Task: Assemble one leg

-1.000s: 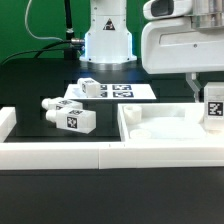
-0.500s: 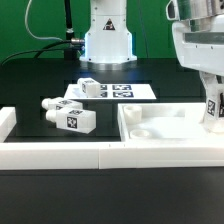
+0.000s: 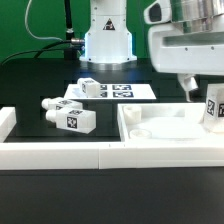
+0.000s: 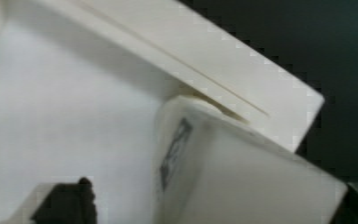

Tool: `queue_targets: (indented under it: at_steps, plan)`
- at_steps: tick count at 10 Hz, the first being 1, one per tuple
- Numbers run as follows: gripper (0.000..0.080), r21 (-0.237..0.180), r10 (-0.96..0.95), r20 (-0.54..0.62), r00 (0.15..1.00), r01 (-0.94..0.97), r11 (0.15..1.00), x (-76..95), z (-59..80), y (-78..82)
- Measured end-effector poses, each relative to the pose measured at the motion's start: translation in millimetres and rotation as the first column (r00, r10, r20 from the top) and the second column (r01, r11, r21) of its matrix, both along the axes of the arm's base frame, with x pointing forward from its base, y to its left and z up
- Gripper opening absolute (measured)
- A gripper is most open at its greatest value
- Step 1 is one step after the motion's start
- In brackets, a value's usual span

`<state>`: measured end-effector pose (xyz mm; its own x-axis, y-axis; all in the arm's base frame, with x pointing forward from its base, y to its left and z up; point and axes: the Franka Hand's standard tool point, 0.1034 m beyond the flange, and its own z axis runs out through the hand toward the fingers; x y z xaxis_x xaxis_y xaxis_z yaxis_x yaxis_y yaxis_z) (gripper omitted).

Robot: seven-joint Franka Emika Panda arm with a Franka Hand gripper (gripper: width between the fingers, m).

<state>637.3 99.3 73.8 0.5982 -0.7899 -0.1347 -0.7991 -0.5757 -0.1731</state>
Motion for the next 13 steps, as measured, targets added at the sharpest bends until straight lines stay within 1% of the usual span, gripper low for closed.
queue_targets:
  at_steps: [1, 3, 4, 5, 6, 7, 8, 9, 11, 12, 13]
  plan:
    - [0.0632, 0.0, 0.039, 0.006, 0.999, -0.039, 0.999, 1.3, 1.8, 0.6]
    - [0.0645, -0.015, 0.186, 0.038, 0.982, -0.185, 0.983, 1.2, 0.9, -0.1]
    - [0.0648, -0.047, 0.327, 0.042, 0.944, -0.325, 0.944, -0.2, 1.6, 1.0]
    - [0.0648, -0.102, 0.535, 0.026, 0.844, -0.53, 0.842, -0.2, 5.9, 5.5]
    - [0.0648, -0.118, 0.713, 0.022, 0.701, -0.706, 0.698, 0.1, 8.0, 7.6]
    - [0.0648, -0.108, 0.747, 0.018, 0.664, -0.742, 0.662, -1.0, 5.1, 8.2]
    - [0.0618, -0.109, 0.729, 0.016, 0.684, -0.724, 0.681, -0.5, 5.0, 7.8]
    - [0.0618, -0.108, 0.721, 0.015, 0.692, -0.716, 0.69, -0.7, 4.8, 7.8]
    - [0.0301, -0.096, 0.612, -0.001, 0.791, -0.609, 0.787, -0.9, 4.6, 8.3]
    - [0.0285, -0.092, 0.561, -0.008, 0.828, -0.559, 0.824, -0.9, 4.6, 8.7]
    - [0.0285, -0.088, 0.495, -0.018, 0.869, -0.494, 0.865, -1.0, 4.6, 9.2]
